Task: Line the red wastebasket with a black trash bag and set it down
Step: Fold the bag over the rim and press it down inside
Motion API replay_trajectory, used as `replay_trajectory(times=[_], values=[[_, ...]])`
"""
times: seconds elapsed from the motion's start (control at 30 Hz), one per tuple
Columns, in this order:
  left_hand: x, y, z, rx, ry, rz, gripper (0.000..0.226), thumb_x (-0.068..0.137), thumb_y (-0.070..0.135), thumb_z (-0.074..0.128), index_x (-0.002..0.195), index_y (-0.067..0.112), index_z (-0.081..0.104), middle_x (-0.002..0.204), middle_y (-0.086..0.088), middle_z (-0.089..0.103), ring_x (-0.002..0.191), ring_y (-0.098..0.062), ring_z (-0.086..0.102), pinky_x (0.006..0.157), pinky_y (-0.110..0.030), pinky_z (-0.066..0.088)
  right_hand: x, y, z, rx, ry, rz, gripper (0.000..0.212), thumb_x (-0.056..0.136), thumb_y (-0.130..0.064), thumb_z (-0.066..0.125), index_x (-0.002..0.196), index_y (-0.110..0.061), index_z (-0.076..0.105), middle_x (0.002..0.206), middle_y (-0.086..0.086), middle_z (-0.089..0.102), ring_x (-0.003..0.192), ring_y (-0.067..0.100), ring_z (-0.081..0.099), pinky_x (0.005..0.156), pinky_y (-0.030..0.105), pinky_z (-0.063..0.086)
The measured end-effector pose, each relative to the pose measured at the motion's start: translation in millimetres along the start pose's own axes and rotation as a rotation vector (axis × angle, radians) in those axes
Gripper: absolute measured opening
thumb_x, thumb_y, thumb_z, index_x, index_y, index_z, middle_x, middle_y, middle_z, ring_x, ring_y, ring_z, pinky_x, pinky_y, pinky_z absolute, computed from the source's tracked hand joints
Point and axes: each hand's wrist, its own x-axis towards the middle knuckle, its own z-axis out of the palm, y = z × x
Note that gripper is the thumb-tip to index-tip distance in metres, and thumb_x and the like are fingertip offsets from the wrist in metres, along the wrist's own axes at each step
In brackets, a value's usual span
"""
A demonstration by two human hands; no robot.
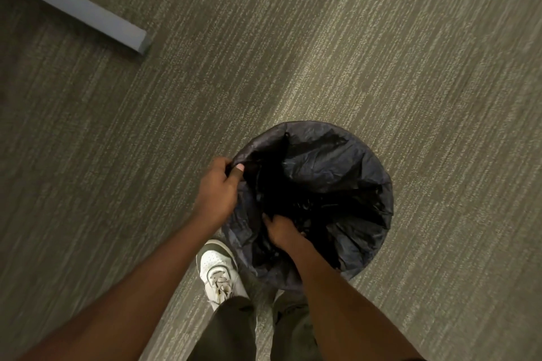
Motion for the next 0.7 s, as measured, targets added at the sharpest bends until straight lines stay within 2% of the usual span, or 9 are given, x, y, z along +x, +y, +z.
replay_trajectory(times=[0.07,0.17,0.27,0.37,0.47,0.57,0.63,0.7], values=[[1.9,-1.9,-0.4,-0.013,-0.018,0.014,0.011,0.092,0.029,0.053,0.085,0.020,0.050,0.068,0.010,0.050,0.064,-0.003,0.047,0.057,-0.025,0.034,-2.0,4.8,4.1,-0.060,-0.107,-0.048,0.058,0.099,-0.044,0.032,0.134,0.001,0.045,0.139,0.026,0.048,0.128,0.039,0.045,0.108,0.042,0.037],[4.1,-4.8,-1.7,-0.044,-0.028,0.015,0.011,0.092,0.029,0.053,0.085,0.021,0.051,0.067,0.009,0.050,0.064,-0.005,0.047,0.057,-0.027,0.036,-6.4,1.5,-10.2,-0.080,-0.106,-0.095,0.055,0.097,-0.044,0.036,0.132,-0.002,0.047,0.138,0.023,0.051,0.126,0.037,0.047,0.107,0.043,0.038],[6.1,-6.7,-1.5,-0.022,-0.027,0.019,0.010,0.092,0.031,0.053,0.087,0.022,0.051,0.067,0.009,0.050,0.063,-0.003,0.048,0.056,-0.025,0.036,-5.6,-8.2,-45.6,-0.089,0.016,-0.197,0.039,0.095,-0.029,0.046,0.122,-0.004,0.057,0.129,0.021,0.058,0.120,0.035,0.053,0.101,0.036,0.041],[7.2,-7.4,-0.7,0.042,-0.020,0.034,0.011,0.093,0.031,0.051,0.085,0.024,0.048,0.063,0.008,0.047,0.057,-0.003,0.045,0.051,-0.024,0.032,2.6,-14.4,-94.6,0.038,0.136,-0.203,0.026,0.093,-0.015,0.050,0.108,0.000,0.064,0.112,0.019,0.066,0.105,0.030,0.060,0.090,0.034,0.044],[7.6,-7.6,-0.4,0.059,-0.015,0.056,0.011,0.094,0.030,0.050,0.084,0.025,0.047,0.065,0.009,0.049,0.060,-0.002,0.046,0.052,-0.024,0.031,7.2,-15.6,-138.9,0.282,0.294,-0.094,0.027,0.094,-0.010,0.047,0.115,0.000,0.060,0.095,0.014,0.057,0.087,0.024,0.053,0.078,0.031,0.040],[7.7,-8.2,1.2,0.081,-0.004,0.063,0.011,0.094,0.029,0.049,0.084,0.026,0.046,0.069,0.011,0.049,0.065,-0.002,0.046,0.053,-0.023,0.029,5.6,-14.1,-156.1,0.384,0.363,-0.015,0.030,0.094,-0.010,0.046,0.121,-0.001,0.056,0.104,0.016,0.059,0.093,0.031,0.057,0.075,0.031,0.037],[7.0,-8.2,1.4,0.098,0.008,0.052,0.009,0.094,0.029,0.048,0.086,0.026,0.045,0.069,0.012,0.048,0.065,-0.006,0.046,0.053,-0.022,0.028,-3.7,-16.8,-154.8,0.336,0.307,-0.022,0.020,0.095,-0.010,0.044,0.103,-0.002,0.060,0.087,0.016,0.058,0.077,0.029,0.054,0.067,0.030,0.036],[5.6,-9.3,-0.1,0.108,0.016,0.059,0.007,0.094,0.030,0.049,0.089,0.024,0.048,0.068,0.012,0.048,0.065,-0.011,0.047,0.052,-0.022,0.029,-19.8,-20.7,-148.8,0.298,0.261,-0.056,0.021,0.094,-0.009,0.042,0.079,-0.007,0.055,0.069,0.010,0.049,0.062,0.024,0.046,0.059,0.031,0.035]])
